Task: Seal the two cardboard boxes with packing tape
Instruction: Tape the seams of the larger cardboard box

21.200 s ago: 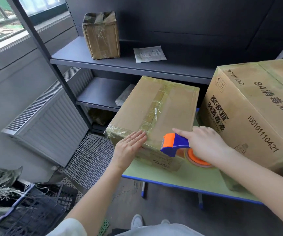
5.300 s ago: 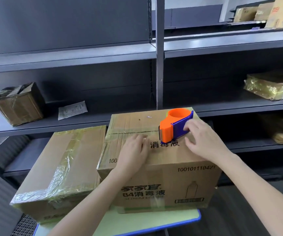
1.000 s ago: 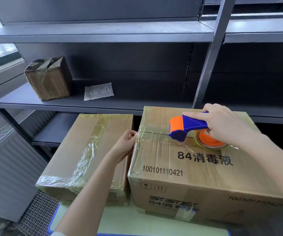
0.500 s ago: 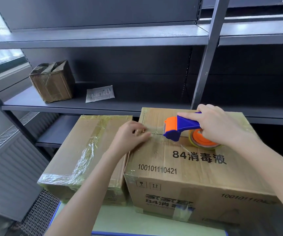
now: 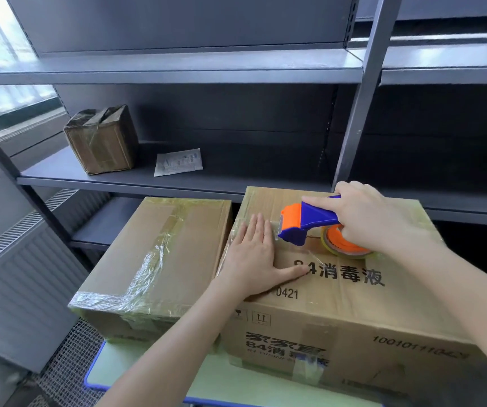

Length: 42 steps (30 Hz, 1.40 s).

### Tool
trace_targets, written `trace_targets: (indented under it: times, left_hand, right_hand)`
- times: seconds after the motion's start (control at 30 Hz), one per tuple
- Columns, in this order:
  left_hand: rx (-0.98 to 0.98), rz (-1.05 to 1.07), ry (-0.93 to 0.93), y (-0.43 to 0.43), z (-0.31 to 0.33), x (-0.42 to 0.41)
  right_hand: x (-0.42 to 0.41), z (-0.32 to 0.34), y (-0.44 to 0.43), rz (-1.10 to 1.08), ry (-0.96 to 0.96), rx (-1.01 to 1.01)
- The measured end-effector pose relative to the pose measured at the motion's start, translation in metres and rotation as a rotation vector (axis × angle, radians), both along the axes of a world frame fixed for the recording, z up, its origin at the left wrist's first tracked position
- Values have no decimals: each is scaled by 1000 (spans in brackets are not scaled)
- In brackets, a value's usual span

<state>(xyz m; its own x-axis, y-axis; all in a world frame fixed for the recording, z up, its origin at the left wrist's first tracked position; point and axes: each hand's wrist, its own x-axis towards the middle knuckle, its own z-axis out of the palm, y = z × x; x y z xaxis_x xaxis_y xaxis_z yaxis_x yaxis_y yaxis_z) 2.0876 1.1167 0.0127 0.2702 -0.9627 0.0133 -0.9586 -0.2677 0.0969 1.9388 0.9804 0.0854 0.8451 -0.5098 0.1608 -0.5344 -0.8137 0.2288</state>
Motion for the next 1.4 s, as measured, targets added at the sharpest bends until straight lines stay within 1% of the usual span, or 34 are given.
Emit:
trace_targets:
  times: [0.1, 0.4, 0.53, 0.6, 0.7, 0.8, 0.93, 1.0, 1.07, 1.17, 1.23, 1.4]
  left_hand:
    - [-20, 22, -52, -1, -3, 4]
    - [-33, 23, -12, 0, -2, 4]
    - [-17, 40, -9, -1, -2, 5]
    - [-4, 54, -6, 0, -1, 6]
    - [15, 73, -2, 0, 0, 7]
    - [29, 77, 0, 1, 1, 6]
    - [62, 87, 25, 0, 6, 0]
    - [61, 98, -19, -1, 11, -6]
    - [45, 53, -40, -8, 14, -22]
    - [19, -60, -20, -28, 11, -63]
    - [3, -81, -30, -39, 8, -79]
    - [26, -116, -24, -39, 5, -72]
  right_hand:
    - [3, 1, -2, 24, -5, -6]
    - [0, -2, -14, 74, 37, -11]
    - [-6, -1, -19, 119, 28, -11]
    - [-19, 3, -30, 119, 29, -26]
    - [-53, 8, -52, 70, 84, -51]
    - [-88, 13, -70, 2, 81, -21]
    - [-100, 8, -69, 20, 98, -57]
    - [-100, 8, -68, 34, 87, -67]
    - [-100, 8, -68, 34, 83, -74]
    - [-96, 8, -65, 45, 81, -82]
    - [-94, 7, -62, 56, 104, -96]
    - [-94, 9, -61, 47, 90, -51]
